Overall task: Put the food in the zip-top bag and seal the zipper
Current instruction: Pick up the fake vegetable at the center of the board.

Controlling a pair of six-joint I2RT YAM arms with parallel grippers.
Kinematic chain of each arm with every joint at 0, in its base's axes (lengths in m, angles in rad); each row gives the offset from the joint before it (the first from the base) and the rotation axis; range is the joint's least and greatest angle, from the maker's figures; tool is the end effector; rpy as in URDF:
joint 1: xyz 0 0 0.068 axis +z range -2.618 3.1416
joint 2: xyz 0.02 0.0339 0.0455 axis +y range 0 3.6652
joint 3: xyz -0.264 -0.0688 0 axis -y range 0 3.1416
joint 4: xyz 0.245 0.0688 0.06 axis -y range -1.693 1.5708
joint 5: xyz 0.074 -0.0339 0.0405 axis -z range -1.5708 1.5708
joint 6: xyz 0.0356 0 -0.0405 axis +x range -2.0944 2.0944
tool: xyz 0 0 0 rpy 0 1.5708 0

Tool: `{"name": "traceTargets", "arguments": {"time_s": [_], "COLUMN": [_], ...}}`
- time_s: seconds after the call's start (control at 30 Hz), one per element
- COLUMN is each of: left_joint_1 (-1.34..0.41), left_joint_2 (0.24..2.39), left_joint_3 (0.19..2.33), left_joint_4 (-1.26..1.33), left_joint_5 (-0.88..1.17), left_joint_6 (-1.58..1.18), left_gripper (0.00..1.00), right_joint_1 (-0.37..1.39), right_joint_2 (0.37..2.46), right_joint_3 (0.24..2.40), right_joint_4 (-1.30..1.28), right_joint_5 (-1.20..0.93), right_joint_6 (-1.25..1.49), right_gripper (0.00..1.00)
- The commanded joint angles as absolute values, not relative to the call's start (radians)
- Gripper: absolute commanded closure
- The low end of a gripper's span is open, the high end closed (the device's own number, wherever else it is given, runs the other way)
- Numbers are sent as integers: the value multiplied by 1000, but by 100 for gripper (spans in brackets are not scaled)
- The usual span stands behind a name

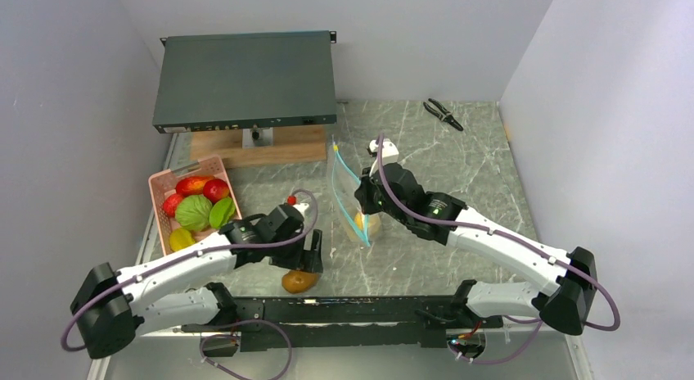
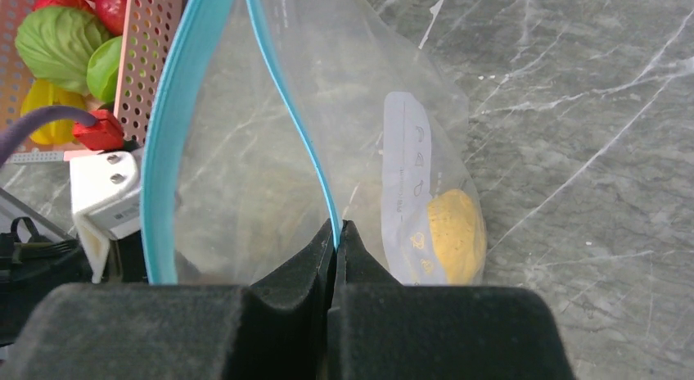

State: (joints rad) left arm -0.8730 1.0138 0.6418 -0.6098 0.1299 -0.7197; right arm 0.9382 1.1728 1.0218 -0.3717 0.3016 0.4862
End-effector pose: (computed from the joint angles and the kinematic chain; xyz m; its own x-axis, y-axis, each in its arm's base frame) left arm 0.1193 -0.1495 0.2136 -0.9331 0.0955 -0.3468 0.2540 0.8576 -0.4472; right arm 0.1637 0.2054 0.3254 -0.5497 0.0048 -0.8354 -0.4084 0.8708 0.2738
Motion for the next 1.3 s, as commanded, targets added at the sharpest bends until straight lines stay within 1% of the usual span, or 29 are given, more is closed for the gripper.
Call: {"name": "traceTargets", "arguments": {"time_s": [0.0, 0.03, 0.2, 0.3, 0.5, 0.73, 0.97, 1.17, 1.2, 1.27], "left_joint_1": [-951, -972, -1066, -1104, -1150, -1152, -1158, -1162, -1162, -1162], "left_joint_2": [1102, 1127, 1238, 1292, 1309, 1270, 1293, 1311, 1315, 1332], "left_joint_3": [729, 744, 814, 846, 833, 777, 761, 703, 699, 701], "left_joint_4": [-665, -679, -803, -843, -818, -781, -792, -734, -732, -738], "left_joint_5": [5, 3, -155, -201, -176, -125, -137, -114, -120, -137], "left_joint_6": [-725, -724, -725, -726, -745, -758, -780, -803, -809, -817], "left_gripper": [9, 9, 6, 5, 0, 0, 0, 0, 1, 7], "right_joint_1": [935, 936, 936, 936, 937, 936, 935, 936, 936, 937], "right_joint_2": [1133, 1132, 1117, 1115, 1123, 1114, 1098, 1089, 1086, 1083], "right_joint_3": [1008, 1006, 992, 988, 982, 968, 948, 928, 925, 919], "right_joint_4": [-342, -344, -343, -338, -325, -319, -304, -293, -291, -288], "right_joint_5": [279, 276, 272, 266, 246, 238, 219, 197, 196, 192], "right_joint_6": [485, 485, 487, 488, 494, 494, 504, 516, 518, 520], "right_gripper": [100, 100, 100, 100, 100, 100, 100, 100, 100, 100]}}
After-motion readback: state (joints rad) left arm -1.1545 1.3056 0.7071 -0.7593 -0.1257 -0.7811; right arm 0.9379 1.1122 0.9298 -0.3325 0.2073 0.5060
